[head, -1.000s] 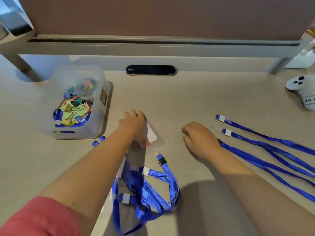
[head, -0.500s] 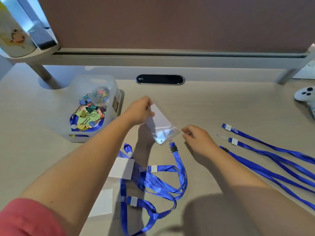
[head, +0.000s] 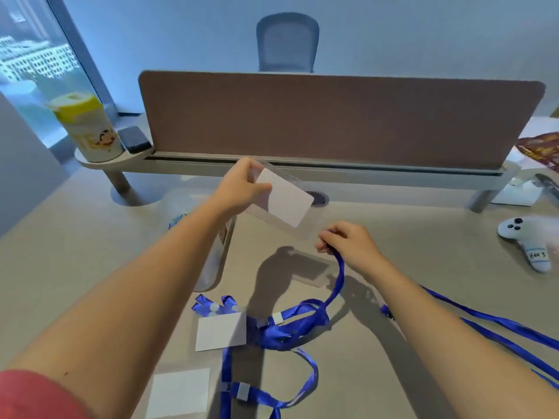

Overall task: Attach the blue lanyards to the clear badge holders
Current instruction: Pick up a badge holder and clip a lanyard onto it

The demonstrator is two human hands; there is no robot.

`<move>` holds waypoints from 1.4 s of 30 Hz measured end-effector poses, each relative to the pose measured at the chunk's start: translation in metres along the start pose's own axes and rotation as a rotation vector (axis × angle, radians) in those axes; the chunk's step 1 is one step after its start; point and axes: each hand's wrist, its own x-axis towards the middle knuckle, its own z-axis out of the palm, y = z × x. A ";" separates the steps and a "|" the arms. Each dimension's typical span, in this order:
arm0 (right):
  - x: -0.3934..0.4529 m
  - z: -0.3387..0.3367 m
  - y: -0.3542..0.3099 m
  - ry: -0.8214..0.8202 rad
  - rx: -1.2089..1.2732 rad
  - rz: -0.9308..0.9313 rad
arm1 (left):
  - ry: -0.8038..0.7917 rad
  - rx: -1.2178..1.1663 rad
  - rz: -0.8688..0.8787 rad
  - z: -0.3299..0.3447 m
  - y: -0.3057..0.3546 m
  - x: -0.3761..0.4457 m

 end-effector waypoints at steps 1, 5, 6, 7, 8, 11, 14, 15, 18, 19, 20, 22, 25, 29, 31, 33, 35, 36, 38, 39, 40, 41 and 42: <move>-0.001 -0.002 -0.008 0.013 0.053 -0.010 | 0.035 -0.021 -0.006 -0.004 0.002 -0.001; -0.002 -0.011 -0.040 0.138 -0.087 -0.169 | 0.098 -0.105 -0.053 -0.020 0.007 -0.004; -0.002 -0.013 -0.049 0.187 -0.142 -0.225 | 0.106 -0.142 -0.062 -0.023 0.007 -0.006; -0.002 -0.016 -0.057 0.231 -0.190 -0.278 | 0.113 -0.185 -0.073 -0.027 0.006 -0.008; -0.003 -0.018 -0.065 0.263 -0.234 -0.327 | 0.123 -0.217 -0.079 -0.031 0.007 -0.011; -0.005 -0.020 -0.088 0.292 -0.392 -0.427 | 0.121 -0.107 -0.019 -0.038 0.012 -0.018; -0.005 -0.017 -0.106 0.268 -0.533 -0.491 | 0.029 0.110 0.112 -0.033 0.027 -0.026; -0.006 -0.016 -0.110 0.258 -0.568 -0.505 | -0.016 0.135 0.145 -0.030 0.032 -0.027; -0.006 -0.014 -0.119 0.250 -0.638 -0.521 | -0.098 0.092 0.190 -0.021 0.047 -0.032; -0.006 -0.014 -0.121 0.251 -0.647 -0.521 | -0.102 0.034 0.172 -0.019 0.050 -0.033; -0.006 -0.015 -0.122 0.250 -0.652 -0.518 | -0.107 -0.030 0.143 -0.019 0.054 -0.035; -0.005 -0.016 -0.124 0.250 -0.661 -0.505 | -0.136 -0.083 0.117 -0.019 0.057 -0.035; -0.004 -0.017 -0.124 0.239 -0.663 -0.480 | -0.160 0.053 0.141 -0.016 0.059 -0.035; -0.002 -0.016 -0.123 0.199 -0.558 -0.414 | -0.039 0.292 0.170 -0.013 0.058 -0.031; -0.001 -0.015 -0.122 0.179 -0.465 -0.349 | 0.029 0.427 0.232 -0.015 0.057 -0.030; 0.000 -0.015 -0.122 0.158 -0.411 -0.267 | 0.071 0.587 0.306 -0.016 0.056 -0.031; 0.001 -0.013 -0.123 0.109 -0.368 -0.171 | 0.092 0.711 0.362 -0.017 0.055 -0.032; 0.000 -0.013 -0.125 0.072 -0.349 -0.120 | 0.098 0.760 0.390 -0.017 0.054 -0.033; -0.001 -0.013 -0.127 -0.002 -0.297 -0.029 | 0.111 0.842 0.449 -0.018 0.053 -0.036; -0.001 -0.014 -0.128 -0.042 -0.252 0.005 | 0.121 0.872 0.480 -0.018 0.052 -0.038; -0.002 -0.014 -0.128 -0.086 -0.193 0.025 | 0.130 0.893 0.507 -0.019 0.052 -0.039; -0.003 -0.015 -0.129 -0.119 -0.130 0.028 | 0.134 0.902 0.527 -0.021 0.052 -0.041; -0.004 -0.015 -0.129 -0.135 -0.072 0.012 | 0.129 0.900 0.534 -0.023 0.052 -0.041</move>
